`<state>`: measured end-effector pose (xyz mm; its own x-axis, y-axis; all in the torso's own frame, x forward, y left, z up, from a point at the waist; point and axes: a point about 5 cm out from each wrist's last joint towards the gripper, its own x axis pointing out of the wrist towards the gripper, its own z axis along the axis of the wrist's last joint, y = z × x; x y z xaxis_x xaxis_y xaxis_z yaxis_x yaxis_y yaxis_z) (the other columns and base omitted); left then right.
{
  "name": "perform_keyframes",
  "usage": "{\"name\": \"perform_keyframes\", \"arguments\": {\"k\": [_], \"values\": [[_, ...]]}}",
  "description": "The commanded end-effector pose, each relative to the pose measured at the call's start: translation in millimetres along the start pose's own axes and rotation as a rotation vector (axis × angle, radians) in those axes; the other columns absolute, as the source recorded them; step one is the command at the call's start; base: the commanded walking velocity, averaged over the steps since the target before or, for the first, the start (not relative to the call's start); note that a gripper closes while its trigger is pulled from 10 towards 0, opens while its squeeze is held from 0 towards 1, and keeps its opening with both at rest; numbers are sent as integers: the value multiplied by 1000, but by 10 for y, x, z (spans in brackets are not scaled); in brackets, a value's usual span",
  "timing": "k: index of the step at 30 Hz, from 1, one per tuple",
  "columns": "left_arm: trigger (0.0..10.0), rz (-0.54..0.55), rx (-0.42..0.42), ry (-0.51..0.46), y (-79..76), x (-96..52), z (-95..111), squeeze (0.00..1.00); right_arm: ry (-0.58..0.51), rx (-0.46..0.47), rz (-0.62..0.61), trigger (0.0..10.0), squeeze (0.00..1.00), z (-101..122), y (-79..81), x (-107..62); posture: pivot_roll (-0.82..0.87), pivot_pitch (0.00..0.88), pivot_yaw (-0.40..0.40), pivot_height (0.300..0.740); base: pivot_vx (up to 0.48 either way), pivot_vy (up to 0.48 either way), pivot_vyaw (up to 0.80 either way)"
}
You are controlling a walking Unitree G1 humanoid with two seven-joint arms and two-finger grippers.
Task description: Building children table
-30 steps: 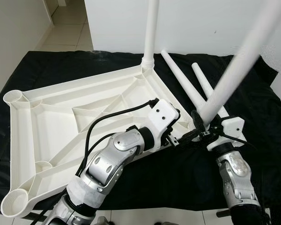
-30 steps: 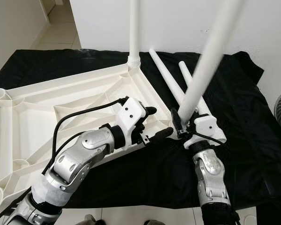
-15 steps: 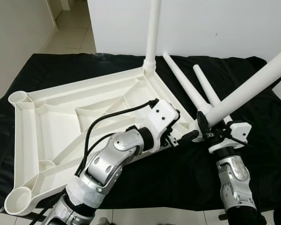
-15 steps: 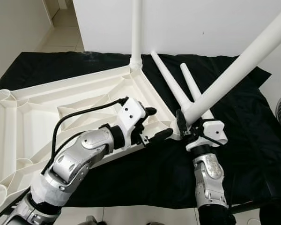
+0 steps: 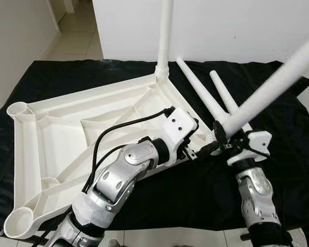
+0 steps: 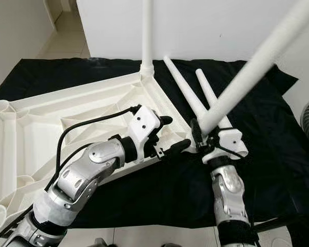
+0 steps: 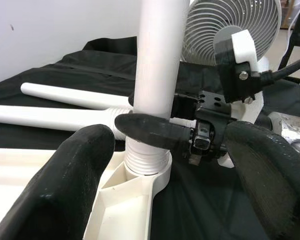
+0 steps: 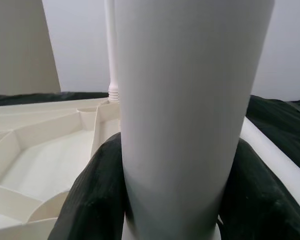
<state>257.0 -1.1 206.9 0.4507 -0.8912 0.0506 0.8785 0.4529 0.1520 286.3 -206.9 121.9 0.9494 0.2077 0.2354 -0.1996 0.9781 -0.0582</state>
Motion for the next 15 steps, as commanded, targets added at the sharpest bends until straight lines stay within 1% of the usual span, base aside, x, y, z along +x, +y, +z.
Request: {"name": "perform_keyframes", "arguments": {"k": [1,2,3,5,6,8,11,12,13,15], "values": [[10000,-68,5,7,-47,4,7,0,448,56,-62,10000,0,-715,-45,-436,-106,98,67,740,0,0,0],[10000,-68,5,7,-47,4,7,0,448,56,-62,10000,0,-715,-45,-436,-106,98,67,740,0,0,0],[10000,-68,5,7,-49,5,6,0,464,36,-52,10000,0,-717,-56,-417,-108,92,65,740,0,0,0],[10000,-68,5,7,-49,5,6,0,464,36,-52,10000,0,-717,-56,-417,-108,92,65,740,0,0,0],[10000,-69,6,6,-50,6,9,0,467,11,-37,10000,0,-701,-74,-386,-108,92,65,740,0,0,0],[10000,-69,6,6,-50,6,9,0,467,11,-37,10000,0,-701,-74,-386,-108,92,65,740,0,0,0],[10000,-71,6,2,-61,14,14,0,440,-81,23,10000,0,-633,-116,-317,-110,87,59,740,0,0,0],[10000,-71,6,2,-61,14,14,0,440,-81,23,10000,0,-633,-116,-317,-110,87,59,740,0,0,0],[10000,-70,6,2,-61,15,15,0,417,-105,51,10000,0,-610,-101,-315,-110,87,59,740,0,0,0],[10000,-70,6,2,-61,15,15,0,417,-105,51,10000,0,-610,-101,-315,-110,87,59,740,0,0,0]]}}
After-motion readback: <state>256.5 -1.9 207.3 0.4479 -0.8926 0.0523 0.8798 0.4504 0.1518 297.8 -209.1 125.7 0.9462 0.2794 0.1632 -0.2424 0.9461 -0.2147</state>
